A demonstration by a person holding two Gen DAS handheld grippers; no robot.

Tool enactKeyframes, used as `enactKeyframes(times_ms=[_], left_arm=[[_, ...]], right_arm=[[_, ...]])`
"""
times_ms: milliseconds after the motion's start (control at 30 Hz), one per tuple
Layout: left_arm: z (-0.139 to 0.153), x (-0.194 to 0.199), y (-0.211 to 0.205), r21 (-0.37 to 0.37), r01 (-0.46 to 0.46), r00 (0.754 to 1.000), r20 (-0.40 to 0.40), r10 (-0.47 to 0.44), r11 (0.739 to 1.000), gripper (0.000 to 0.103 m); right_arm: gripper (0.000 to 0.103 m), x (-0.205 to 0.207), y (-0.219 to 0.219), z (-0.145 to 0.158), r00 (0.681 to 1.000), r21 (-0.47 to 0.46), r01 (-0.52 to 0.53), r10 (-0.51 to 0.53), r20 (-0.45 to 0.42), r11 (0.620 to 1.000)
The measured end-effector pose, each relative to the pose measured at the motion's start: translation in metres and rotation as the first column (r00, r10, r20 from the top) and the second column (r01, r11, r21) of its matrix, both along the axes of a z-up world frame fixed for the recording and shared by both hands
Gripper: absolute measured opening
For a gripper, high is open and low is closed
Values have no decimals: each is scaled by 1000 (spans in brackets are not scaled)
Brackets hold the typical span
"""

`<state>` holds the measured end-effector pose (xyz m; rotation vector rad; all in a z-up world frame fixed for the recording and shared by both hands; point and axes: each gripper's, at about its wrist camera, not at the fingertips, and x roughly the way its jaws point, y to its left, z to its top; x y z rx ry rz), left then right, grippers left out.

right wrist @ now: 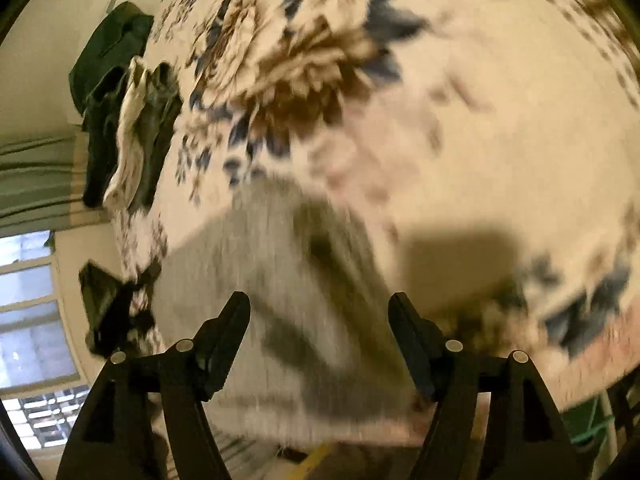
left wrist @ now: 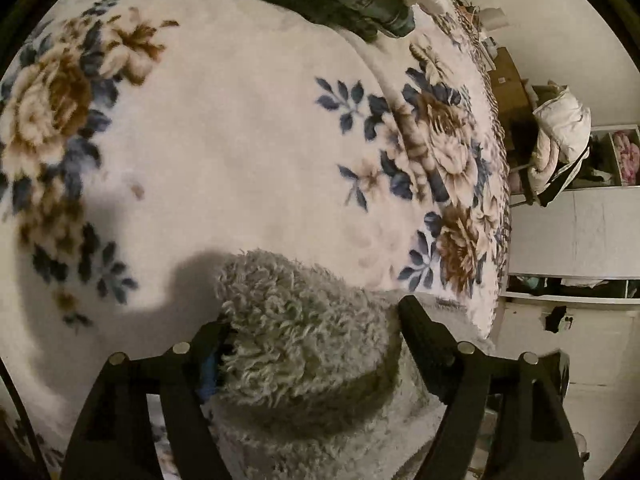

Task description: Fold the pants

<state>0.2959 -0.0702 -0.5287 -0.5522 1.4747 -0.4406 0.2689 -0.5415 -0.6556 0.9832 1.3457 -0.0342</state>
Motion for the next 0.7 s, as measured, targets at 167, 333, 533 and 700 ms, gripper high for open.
enactKeyframes(times_ms=[167,333,533,700], left_arm=[[3,8,-7,4,28,998,54,-28,1000,44],[-14,23,-2,55,36,999,26,-37,998,36],[36,3,9,73,46,991,123,-55,996,70],[58,-46,34,28,7,992,123,-10,1000,72]], right_arm=[[27,54,15,-4,996,-59,-78,81,45,995],[24,55,-3,-5,997,-229,-68,74,20,971],[74,40,1,22,996,-161,-85,87,0,983],[76,23,36,78,972,-203,-233,231,-37,951]])
